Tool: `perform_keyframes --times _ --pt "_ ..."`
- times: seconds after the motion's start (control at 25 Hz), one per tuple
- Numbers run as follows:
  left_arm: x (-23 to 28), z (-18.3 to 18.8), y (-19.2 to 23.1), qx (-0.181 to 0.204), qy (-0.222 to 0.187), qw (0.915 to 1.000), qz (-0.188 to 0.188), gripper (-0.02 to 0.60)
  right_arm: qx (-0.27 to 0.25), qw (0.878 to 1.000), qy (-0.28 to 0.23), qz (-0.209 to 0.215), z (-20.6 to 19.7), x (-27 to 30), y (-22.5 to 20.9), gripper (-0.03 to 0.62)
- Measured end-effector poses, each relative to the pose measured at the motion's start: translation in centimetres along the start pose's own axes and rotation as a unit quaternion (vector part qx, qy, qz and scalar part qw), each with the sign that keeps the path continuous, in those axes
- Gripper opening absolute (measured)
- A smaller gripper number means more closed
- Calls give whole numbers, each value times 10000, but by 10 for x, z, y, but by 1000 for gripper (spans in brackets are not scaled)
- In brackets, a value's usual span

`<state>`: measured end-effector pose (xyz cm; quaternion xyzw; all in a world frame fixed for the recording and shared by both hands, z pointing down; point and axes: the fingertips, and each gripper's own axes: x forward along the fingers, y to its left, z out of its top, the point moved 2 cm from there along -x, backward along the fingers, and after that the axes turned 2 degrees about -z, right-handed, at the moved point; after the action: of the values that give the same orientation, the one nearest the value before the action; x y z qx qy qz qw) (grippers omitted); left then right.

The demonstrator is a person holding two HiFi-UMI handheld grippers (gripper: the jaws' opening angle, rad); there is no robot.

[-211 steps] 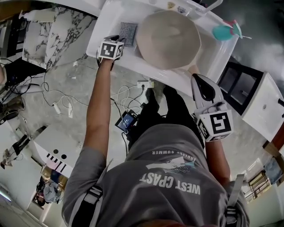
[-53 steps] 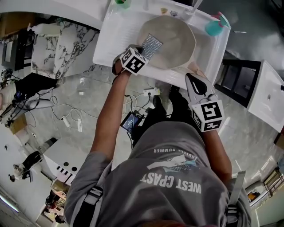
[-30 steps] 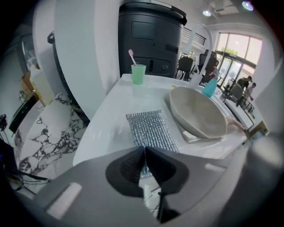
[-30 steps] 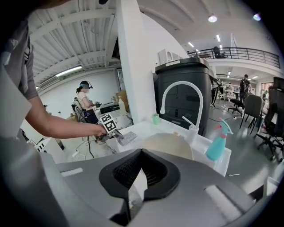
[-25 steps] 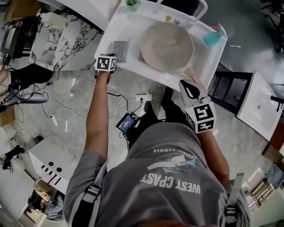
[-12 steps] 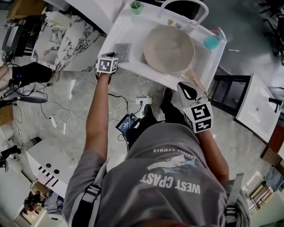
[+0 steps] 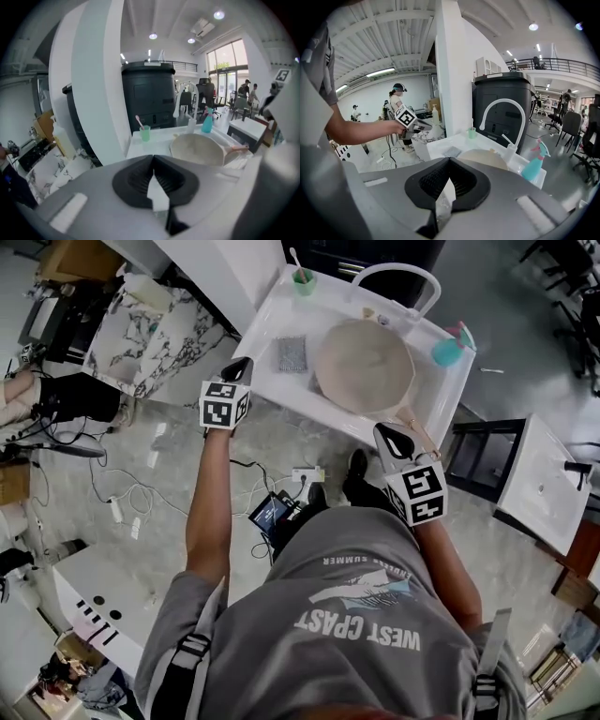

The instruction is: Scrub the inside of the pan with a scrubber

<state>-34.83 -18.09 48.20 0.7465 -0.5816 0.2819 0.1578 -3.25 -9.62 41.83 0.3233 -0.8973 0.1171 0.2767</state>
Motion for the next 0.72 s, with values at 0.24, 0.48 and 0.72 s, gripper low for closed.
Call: perform_keyframes --times 0.24,0.48,0.72 --pt "-92 65 -17 234 -1086 9938 -84 2 7 9997 -232 -89 16 -12 5 2" --pt "-167 97 -48 137 -1860 9817 -390 2 147 9980 -508 -348 33 -32 -2 2" --pt "-199 104 -79 114 -2166 9749 -500 2 232 9955 -890 -232 56 -53 0 2"
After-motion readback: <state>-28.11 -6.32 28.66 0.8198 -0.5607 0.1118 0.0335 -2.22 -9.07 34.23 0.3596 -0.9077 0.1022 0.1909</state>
